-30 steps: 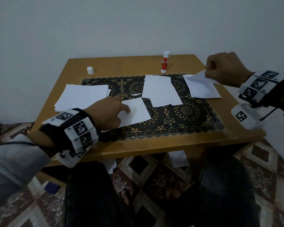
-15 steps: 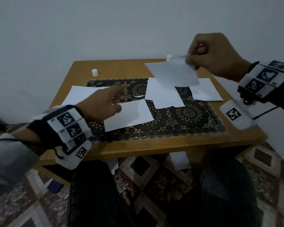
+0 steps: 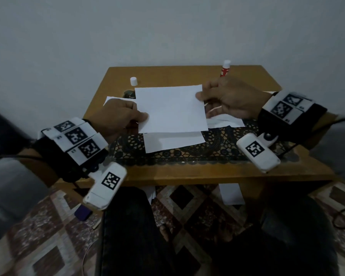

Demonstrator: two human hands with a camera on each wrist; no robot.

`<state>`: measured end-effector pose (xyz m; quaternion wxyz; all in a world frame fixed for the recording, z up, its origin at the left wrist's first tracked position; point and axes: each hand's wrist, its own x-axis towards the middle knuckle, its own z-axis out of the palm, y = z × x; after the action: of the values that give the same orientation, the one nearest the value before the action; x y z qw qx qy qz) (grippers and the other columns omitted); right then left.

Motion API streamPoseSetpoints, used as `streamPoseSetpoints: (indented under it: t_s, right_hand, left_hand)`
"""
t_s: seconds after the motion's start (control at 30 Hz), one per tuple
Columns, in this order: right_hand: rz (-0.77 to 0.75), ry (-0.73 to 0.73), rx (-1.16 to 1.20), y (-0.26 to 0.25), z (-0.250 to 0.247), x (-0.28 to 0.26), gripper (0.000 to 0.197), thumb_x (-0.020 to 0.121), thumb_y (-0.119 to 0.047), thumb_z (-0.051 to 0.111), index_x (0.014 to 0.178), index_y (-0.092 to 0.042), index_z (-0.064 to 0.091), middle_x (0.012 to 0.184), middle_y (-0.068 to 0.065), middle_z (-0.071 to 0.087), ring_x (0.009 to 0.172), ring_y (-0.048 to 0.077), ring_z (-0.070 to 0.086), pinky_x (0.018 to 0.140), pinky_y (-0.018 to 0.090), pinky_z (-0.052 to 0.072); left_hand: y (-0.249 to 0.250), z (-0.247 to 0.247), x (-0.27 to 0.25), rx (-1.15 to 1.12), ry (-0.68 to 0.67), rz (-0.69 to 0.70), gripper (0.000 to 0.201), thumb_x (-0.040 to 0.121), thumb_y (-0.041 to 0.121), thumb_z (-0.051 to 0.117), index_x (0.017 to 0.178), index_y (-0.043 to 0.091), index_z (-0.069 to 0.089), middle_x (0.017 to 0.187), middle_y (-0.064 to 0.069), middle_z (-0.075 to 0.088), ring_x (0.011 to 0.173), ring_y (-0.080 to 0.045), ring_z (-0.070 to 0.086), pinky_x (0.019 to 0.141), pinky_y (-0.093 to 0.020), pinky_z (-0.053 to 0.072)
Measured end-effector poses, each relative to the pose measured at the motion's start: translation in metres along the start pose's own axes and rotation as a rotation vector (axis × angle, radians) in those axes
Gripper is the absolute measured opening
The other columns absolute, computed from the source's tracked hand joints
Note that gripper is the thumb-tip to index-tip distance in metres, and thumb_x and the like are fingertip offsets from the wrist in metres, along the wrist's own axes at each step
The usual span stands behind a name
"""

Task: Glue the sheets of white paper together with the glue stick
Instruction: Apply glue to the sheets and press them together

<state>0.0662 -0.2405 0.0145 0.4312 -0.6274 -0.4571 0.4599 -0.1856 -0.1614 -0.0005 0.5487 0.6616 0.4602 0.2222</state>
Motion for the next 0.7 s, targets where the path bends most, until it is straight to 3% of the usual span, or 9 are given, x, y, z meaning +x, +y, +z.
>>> streamPoseSetpoints:
  t_s: [0.07, 0.2, 0.37, 0.53, 0.7]
  right_hand:
    - [0.082, -0.061, -0.067, 0.007, 0.002, 0.0, 0.018, 0.088, -0.007, 0.066, 0.076, -0.011, 0.054, 0.066, 0.003, 0.068, 0.058, 0.016, 0.064, 0.063, 0.031, 0.058]
    - [0.152, -0.062, -0.167, 0.019, 0.001, 0.003, 0.02, 0.086, -0.009, 0.07, 0.07, -0.009, 0.058, 0.064, 0.006, 0.064, 0.056, 0.016, 0.063, 0.057, 0.027, 0.055]
    - [0.177, -0.096, -0.352, 0.025, 0.001, 0.012, 0.017, 0.087, -0.018, 0.071, 0.076, -0.006, 0.064, 0.069, 0.008, 0.067, 0.061, 0.016, 0.063, 0.053, 0.024, 0.053]
    - [0.175, -0.083, -0.49, 0.029, 0.002, 0.022, 0.021, 0.087, -0.022, 0.071, 0.075, -0.006, 0.067, 0.067, 0.005, 0.065, 0.056, 0.012, 0.056, 0.049, 0.022, 0.05]
    - [0.124, -0.071, -0.584, 0.037, 0.004, 0.026, 0.023, 0.088, -0.024, 0.07, 0.072, -0.008, 0.066, 0.068, 0.004, 0.066, 0.057, 0.011, 0.057, 0.048, 0.02, 0.05]
  left_hand:
    - [-0.008, -0.001, 0.002, -0.003, 0.007, -0.018, 0.036, 0.086, 0.002, 0.063, 0.058, 0.003, 0.041, 0.045, 0.003, 0.05, 0.043, -0.01, 0.051, 0.045, -0.017, 0.044]
    - [-0.018, -0.003, 0.004, 0.114, -0.057, -0.05, 0.038, 0.087, 0.011, 0.066, 0.055, 0.005, 0.045, 0.054, -0.008, 0.05, 0.051, -0.02, 0.052, 0.049, -0.022, 0.046]
    - [-0.02, -0.002, 0.007, 0.376, -0.071, -0.055, 0.038, 0.083, 0.025, 0.072, 0.052, 0.009, 0.056, 0.046, 0.003, 0.052, 0.045, -0.008, 0.047, 0.052, -0.02, 0.041]
    - [-0.018, 0.002, 0.011, 0.514, -0.015, -0.081, 0.035, 0.077, 0.032, 0.076, 0.063, 0.001, 0.067, 0.067, -0.01, 0.057, 0.059, -0.016, 0.048, 0.058, -0.026, 0.038]
    - [-0.019, 0.005, 0.013, 0.594, -0.009, -0.07, 0.034, 0.077, 0.03, 0.077, 0.056, 0.007, 0.064, 0.063, -0.005, 0.057, 0.058, -0.013, 0.048, 0.054, -0.023, 0.036]
